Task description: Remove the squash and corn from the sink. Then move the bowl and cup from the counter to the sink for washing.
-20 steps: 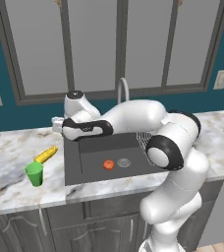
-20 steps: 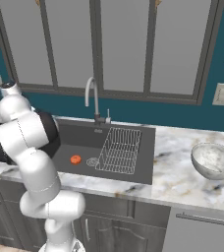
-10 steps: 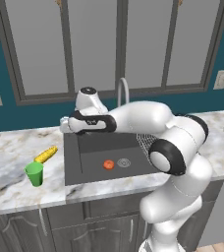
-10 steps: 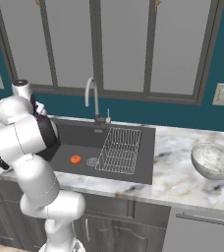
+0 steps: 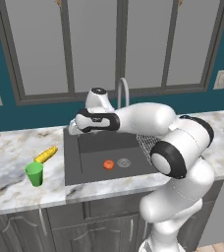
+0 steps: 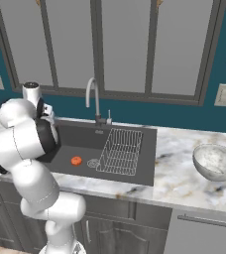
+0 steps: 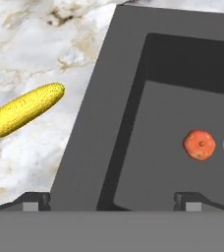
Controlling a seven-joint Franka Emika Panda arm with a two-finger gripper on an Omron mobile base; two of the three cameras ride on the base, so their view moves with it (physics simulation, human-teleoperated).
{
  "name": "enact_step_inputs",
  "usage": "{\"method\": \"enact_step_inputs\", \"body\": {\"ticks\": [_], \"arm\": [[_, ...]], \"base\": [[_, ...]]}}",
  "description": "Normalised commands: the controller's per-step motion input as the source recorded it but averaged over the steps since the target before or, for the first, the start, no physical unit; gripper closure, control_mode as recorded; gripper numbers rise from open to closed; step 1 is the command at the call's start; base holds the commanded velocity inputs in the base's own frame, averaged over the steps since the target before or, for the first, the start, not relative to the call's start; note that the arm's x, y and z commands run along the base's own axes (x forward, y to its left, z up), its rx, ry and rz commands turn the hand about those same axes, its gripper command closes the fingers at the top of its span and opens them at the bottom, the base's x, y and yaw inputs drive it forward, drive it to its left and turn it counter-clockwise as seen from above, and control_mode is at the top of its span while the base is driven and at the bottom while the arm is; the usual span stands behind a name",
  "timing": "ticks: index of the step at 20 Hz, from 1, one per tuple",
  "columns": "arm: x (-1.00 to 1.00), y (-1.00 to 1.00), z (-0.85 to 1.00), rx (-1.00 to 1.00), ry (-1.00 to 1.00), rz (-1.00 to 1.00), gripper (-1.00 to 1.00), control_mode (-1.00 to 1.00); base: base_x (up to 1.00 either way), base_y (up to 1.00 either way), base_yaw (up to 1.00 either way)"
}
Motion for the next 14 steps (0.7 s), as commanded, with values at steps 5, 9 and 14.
{"method": "enact_step_inputs", "body": {"ticks": [5, 9, 14], "arm": [[0.00, -0.28, -0.06, -0.04, -0.03, 0.00, -1.00, -1.00], [0.00, -0.27, -0.01, -0.07, 0.00, 0.00, -1.00, -1.00], [0.01, -0.24, 0.00, -0.03, 0.00, 0.00, -1.00, -1.00]], "base": [[0.00, 0.00, 0.00], [0.00, 0.00, 0.00], [0.00, 0.00, 0.00]]}}
